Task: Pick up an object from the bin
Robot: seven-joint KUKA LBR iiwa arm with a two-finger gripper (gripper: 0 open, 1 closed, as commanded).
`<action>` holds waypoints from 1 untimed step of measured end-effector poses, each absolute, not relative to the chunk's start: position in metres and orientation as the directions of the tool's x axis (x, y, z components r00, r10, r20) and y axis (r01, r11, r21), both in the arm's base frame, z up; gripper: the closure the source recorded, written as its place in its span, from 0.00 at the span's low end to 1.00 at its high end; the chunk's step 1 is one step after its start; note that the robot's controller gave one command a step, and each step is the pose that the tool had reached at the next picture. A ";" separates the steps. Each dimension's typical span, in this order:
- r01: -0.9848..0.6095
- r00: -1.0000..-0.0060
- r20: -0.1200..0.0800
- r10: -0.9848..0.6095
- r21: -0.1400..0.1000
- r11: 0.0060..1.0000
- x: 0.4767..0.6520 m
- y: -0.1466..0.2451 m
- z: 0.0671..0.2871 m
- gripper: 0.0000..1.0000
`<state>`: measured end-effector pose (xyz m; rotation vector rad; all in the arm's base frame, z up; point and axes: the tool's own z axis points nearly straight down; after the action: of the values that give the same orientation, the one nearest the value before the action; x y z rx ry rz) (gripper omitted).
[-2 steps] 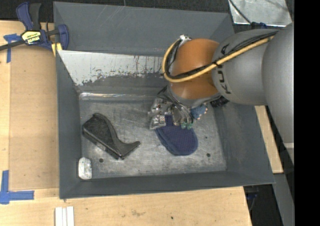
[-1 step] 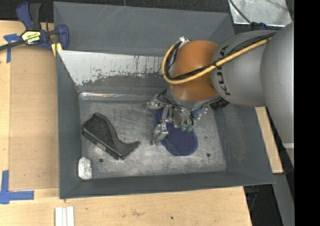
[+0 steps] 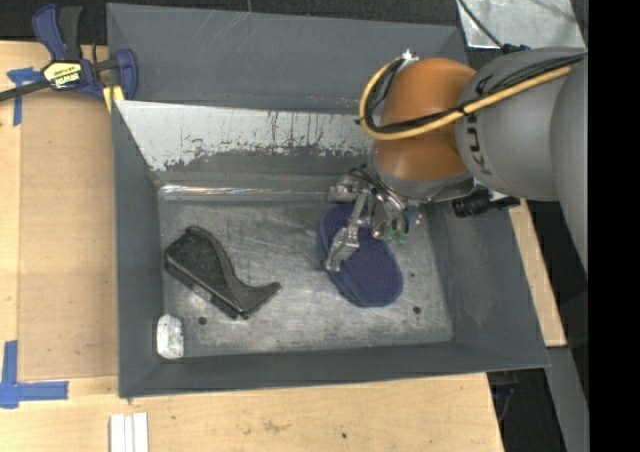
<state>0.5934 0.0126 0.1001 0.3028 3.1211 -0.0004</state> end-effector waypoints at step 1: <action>0.167 -0.986 -0.004 0.167 0.003 0.986 0.607 -0.005 0.076 0.00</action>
Offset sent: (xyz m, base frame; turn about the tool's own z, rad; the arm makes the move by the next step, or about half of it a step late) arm 0.0123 -0.0174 -0.0246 -0.0266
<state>0.6073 -0.0046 0.0764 0.2624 3.1266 0.0040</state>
